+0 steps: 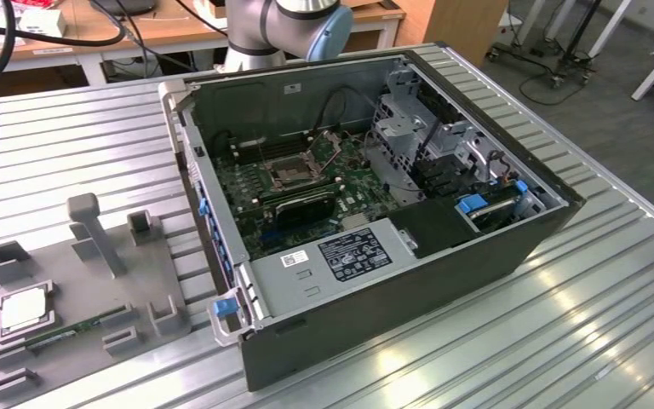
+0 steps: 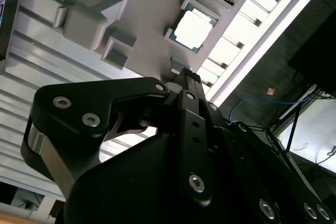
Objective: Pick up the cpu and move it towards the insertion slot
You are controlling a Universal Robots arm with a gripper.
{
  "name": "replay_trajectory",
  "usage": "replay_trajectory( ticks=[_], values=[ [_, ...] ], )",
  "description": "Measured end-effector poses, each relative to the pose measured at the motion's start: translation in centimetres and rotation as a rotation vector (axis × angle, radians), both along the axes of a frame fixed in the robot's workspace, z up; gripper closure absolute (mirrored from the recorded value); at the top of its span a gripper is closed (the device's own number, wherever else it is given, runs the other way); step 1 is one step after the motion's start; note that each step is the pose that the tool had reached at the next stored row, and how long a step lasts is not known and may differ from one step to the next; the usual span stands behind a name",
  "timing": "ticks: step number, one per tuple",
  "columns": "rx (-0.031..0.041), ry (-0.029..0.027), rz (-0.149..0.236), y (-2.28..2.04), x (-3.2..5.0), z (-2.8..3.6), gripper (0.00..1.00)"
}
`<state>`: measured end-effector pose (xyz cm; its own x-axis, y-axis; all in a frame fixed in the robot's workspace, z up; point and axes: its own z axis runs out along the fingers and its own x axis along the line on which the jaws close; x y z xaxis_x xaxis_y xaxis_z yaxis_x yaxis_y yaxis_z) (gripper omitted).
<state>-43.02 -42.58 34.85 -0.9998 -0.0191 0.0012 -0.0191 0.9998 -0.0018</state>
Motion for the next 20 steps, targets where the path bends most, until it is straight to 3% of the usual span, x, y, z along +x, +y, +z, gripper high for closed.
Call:
replay_trajectory(
  ticks=[1,2,3,20],
  values=[
    [-0.0004,0.0001,0.0,0.0,0.0,0.0,0.89],
    [-0.0067,0.0001,0.0,-0.16,0.0,0.0,0.89],
    [-0.0082,0.0001,0.0,-0.18,0.0,0.0,0.89],
    [-0.0082,0.0001,0.0,-0.77,0.0,-0.15,0.89]
  ],
)
